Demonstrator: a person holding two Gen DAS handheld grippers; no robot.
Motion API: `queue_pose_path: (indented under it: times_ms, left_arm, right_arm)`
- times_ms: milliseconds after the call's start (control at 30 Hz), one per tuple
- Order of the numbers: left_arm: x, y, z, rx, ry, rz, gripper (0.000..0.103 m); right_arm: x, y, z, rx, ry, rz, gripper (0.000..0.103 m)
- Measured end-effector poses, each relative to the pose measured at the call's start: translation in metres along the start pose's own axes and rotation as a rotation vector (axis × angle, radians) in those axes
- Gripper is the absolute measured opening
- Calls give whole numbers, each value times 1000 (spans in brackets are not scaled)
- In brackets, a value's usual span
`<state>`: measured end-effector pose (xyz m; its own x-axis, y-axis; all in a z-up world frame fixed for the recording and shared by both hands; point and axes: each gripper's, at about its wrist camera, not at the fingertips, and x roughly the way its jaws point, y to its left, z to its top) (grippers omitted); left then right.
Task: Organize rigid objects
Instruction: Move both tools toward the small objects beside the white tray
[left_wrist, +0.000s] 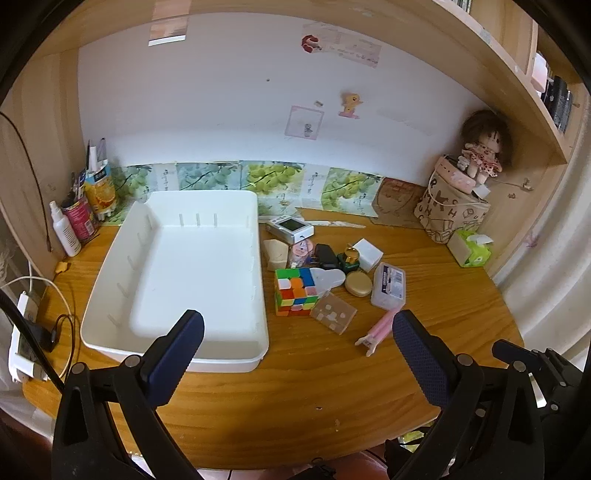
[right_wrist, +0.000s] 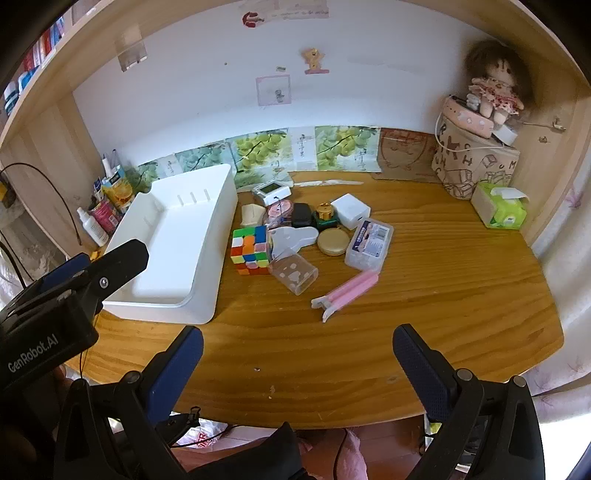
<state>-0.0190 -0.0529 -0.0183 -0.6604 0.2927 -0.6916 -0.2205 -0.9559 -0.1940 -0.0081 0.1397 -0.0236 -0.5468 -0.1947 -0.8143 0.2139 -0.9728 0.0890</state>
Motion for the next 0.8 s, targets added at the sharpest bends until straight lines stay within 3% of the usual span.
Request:
queue_pose_path:
  times_ms: [300,800]
  left_arm:
    - [7,-3,5,-6,-5,8,102]
    - [27,-35,22,-103,-39,109,102]
  right_arm:
    - [5,-9,10,2,-5,4,103]
    - [27,-44,45,-82,-2,90,103]
